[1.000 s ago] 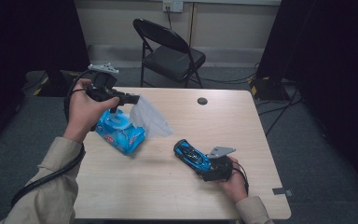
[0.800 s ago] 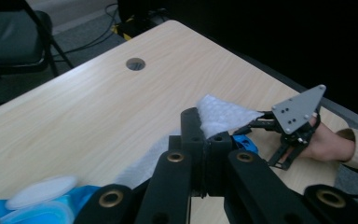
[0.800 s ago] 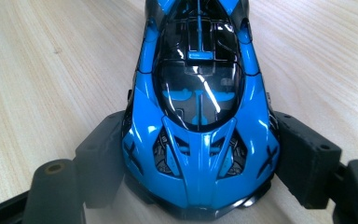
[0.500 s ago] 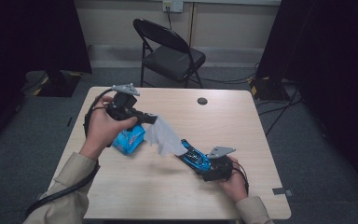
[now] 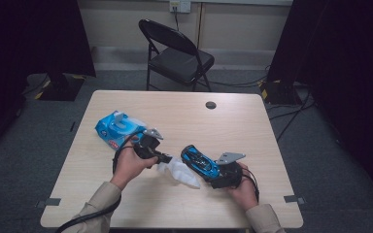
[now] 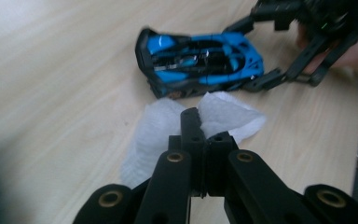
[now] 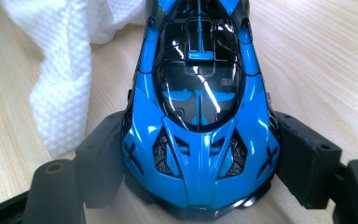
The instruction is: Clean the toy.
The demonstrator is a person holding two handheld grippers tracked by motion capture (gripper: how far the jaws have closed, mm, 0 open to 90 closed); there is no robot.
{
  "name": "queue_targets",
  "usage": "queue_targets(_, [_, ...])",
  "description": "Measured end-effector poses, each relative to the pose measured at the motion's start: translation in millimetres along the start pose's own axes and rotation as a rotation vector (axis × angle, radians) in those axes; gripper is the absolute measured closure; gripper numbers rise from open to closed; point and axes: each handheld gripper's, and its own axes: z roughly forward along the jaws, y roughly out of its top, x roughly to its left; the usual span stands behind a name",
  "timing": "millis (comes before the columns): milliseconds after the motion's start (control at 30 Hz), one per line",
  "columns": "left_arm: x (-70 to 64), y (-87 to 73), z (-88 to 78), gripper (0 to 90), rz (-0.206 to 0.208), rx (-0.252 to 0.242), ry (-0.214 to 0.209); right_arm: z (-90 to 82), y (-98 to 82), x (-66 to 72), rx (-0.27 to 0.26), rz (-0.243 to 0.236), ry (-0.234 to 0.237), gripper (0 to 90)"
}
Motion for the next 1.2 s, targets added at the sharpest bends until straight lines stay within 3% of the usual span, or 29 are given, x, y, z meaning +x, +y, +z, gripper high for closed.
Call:
queue_targets(100, [-3.8,-8.5,18.6,87.7,0.026,0.014,0.008,0.0,0.0,0.0,0.000,0.000,0.000,24.9])
queue_targets(167, [-4.2,-12.6,26.6,76.9,0.034,-0.006,0.039,0.0,0.0,0.0,0.000,0.000,0.000,24.9])
queue_targets(233, [-4.3,-17.4,36.3,62.1,0.047,-0.065,0.063,0.0,0.0,0.0,0.000,0.000,0.000,24.9])
queue_targets(300, [-5.8,-19.7,42.7,49.3,0.056,-0.075,0.083,0.0,0.0,0.0,0.000,0.000,0.000,24.9])
queue_targets(400, [-9.4,-22.4,53.8,42.3,0.046,-0.089,0.093,0.0,0.0,0.0,0.000,0.000,0.000,24.9])
queue_targets(467, [-11.9,-23.0,60.4,38.8,0.062,-0.091,0.105,0.0,0.0,0.0,0.000,0.000,0.000,24.9])
queue_targets(633, [-16.5,-25.6,69.9,43.8,0.119,-0.058,0.155,0.0,0.0,0.0,0.000,0.000,0.000,24.9])
queue_targets(667, [-17.4,-26.0,69.7,48.8,0.150,-0.051,0.176,0.0,0.0,0.0,0.000,-0.001,0.000,24.9])
queue_targets(700, [-17.5,-26.2,69.0,59.5,0.174,-0.049,0.188,0.0,0.0,0.0,0.000,0.000,0.000,24.9])
queue_targets(767, [-18.0,-27.0,66.6,78.4,0.138,-0.040,0.170,0.0,0.0,0.1,0.000,0.000,0.000,24.9])
queue_targets(800, [-17.9,-27.2,66.5,82.9,0.120,-0.044,0.160,0.0,0.0,0.0,0.000,0.000,0.000,24.9])
queue_targets(900, [-18.9,-24.0,61.2,85.2,0.057,-0.024,0.101,0.0,0.0,0.0,0.000,0.000,0.000,24.9])
queue_targets(967, [-22.8,-18.3,54.4,85.4,0.051,-0.079,0.057,0.0,0.0,0.0,0.000,0.000,0.000,24.9])
queue_targets(1100, [-38.3,1.7,48.1,85.3,0.106,-0.134,0.009,0.0,0.0,0.0,0.000,0.000,0.000,24.9])
queue_targets(1200, [-51.1,17.2,57.0,85.2,0.167,-0.126,0.004,0.0,0.0,0.0,0.000,-0.001,0.000,25.0])
